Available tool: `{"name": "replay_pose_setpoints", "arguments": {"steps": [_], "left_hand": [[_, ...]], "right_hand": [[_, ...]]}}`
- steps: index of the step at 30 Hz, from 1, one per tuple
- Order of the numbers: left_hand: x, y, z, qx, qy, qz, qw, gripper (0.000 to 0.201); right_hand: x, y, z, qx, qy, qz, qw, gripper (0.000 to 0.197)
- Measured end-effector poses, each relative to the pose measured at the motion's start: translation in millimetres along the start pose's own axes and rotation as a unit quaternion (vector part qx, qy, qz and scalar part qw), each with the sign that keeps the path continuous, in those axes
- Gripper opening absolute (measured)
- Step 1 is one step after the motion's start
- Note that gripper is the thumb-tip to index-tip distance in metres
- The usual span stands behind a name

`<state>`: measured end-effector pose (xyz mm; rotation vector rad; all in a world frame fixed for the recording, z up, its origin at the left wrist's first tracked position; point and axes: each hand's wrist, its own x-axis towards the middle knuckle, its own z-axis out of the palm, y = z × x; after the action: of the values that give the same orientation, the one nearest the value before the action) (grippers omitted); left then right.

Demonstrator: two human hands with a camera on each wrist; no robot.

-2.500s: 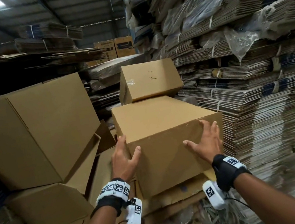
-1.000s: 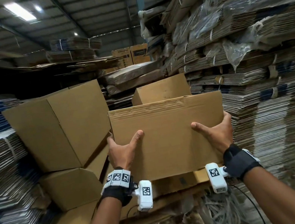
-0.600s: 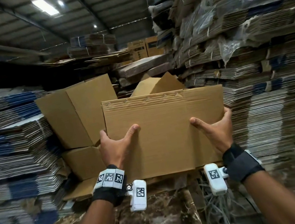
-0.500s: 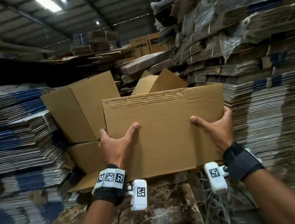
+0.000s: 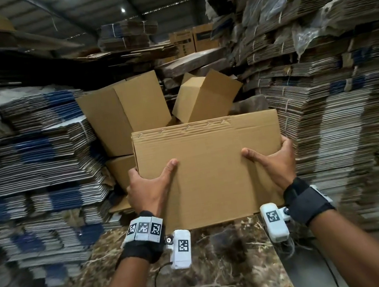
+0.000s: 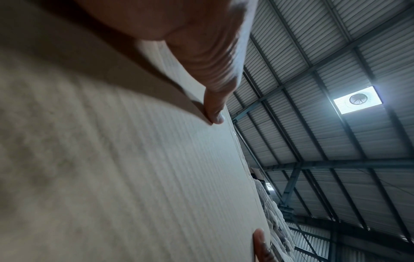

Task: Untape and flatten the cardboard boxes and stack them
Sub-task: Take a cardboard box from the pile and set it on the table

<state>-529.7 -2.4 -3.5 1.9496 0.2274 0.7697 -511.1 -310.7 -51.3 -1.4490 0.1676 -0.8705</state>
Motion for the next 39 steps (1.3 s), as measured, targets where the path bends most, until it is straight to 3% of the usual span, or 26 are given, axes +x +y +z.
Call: {"name": "replay_pose_setpoints", "arguments": {"steps": [3, 7, 12, 18, 21, 26, 29, 32, 36, 39], "left_hand": [[-3.6, -22.6, -24.1, 0.0, -0.002, -0.012, 1.0, 0.108], [-13.9, -51.2, -46.9, -0.006, 0.001, -0.025, 1.0, 0.124], [-45.3, -88.5, -66.9, -0.019, 0.027, -0.058, 0.998, 0.113], [-98.4, -147.0, -53.3, -0.017, -0.007, -0.137, 0.99, 0.1], [-118.7, -173.2, -47.7, -0.007, -0.036, -0.137, 0.99, 0.102], [-133.6, -190.0, -44.0, 0.069, -0.11, -0.122, 0.984, 0.11], [-139.6, -194.0, -32.6, 0.073, -0.207, -0.115, 0.969, 0.114], [-146.3, -192.7, -12.7, 0.034, -0.321, -0.1, 0.941, 0.109], [-146.8, -188.3, 8.7, -0.043, -0.434, -0.1, 0.895, 0.08], [-136.2, -193.0, 18.0, -0.04, -0.473, -0.062, 0.878, 0.061]], "right_hand": [[-29.6, 2.3, 7.3, 0.002, -0.012, 0.011, 1.0, 0.125], [-62.3, 6.7, 13.8, -0.021, -0.023, 0.017, 0.999, 0.125], [-98.8, 26.6, 29.0, -0.117, -0.056, 0.042, 0.991, 0.137], [-133.9, 79.6, 20.6, -0.268, -0.127, 0.141, 0.945, 0.138], [-142.9, 105.6, 6.9, -0.31, -0.159, 0.176, 0.921, 0.138], [-154.2, 118.7, -6.5, -0.288, -0.158, 0.23, 0.916, 0.133], [-166.2, 121.6, -4.6, -0.263, -0.208, 0.226, 0.915, 0.12], [-178.2, 125.5, 5.8, -0.203, -0.251, 0.224, 0.92, 0.121], [-191.0, 127.4, 12.7, -0.166, -0.256, 0.218, 0.927, 0.109], [-199.1, 132.5, 9.4, -0.179, -0.263, 0.202, 0.926, 0.098]]}}
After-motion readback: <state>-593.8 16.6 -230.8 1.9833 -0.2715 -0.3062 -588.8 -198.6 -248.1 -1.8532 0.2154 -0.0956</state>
